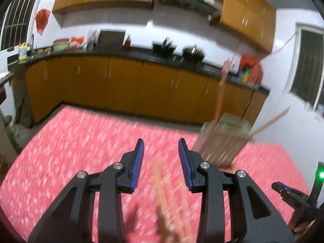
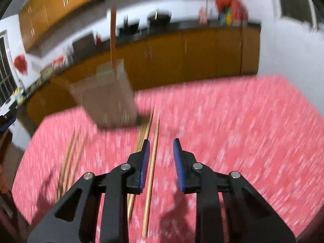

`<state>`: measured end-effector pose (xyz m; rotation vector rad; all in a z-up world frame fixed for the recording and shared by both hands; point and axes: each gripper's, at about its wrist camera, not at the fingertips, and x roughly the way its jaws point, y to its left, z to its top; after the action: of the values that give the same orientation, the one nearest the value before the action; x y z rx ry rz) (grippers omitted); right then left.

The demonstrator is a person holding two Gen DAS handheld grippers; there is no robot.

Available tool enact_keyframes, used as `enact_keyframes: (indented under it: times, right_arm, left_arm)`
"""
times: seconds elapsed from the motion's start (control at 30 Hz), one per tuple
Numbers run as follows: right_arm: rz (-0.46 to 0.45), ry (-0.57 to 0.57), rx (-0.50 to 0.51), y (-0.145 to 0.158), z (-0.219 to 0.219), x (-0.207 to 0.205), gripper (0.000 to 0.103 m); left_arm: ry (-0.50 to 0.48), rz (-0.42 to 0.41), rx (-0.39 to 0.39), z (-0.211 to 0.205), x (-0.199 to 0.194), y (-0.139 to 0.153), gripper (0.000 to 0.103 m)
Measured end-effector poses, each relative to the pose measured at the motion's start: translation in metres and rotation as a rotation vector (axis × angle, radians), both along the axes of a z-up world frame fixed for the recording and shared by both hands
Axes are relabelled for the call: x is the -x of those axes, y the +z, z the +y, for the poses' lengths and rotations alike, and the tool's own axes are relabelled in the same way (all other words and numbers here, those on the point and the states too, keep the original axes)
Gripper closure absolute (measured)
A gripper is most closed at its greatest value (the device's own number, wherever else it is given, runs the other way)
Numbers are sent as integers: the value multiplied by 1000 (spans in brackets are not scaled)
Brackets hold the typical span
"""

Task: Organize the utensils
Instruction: 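Grasp another chopstick with the left tool while the right tool grasps one too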

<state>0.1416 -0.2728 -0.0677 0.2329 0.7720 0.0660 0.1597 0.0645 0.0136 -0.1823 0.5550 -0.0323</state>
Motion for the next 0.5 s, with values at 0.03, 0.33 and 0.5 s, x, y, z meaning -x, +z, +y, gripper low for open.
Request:
enact_keyframes:
  times: [0.03, 0.33, 0.5]
  right_arm:
    - [24, 11, 5, -10, 5, 0, 78]
    - [115, 54, 78, -53, 33, -5, 79]
    - [104, -6, 125, -55, 27, -5, 96]
  left_arm:
    - [0, 29, 6, 3, 1, -9, 68]
    - [-33, 204, 75, 9, 17, -79, 69]
    - [-75, 231, 70, -4, 20, -90, 69]
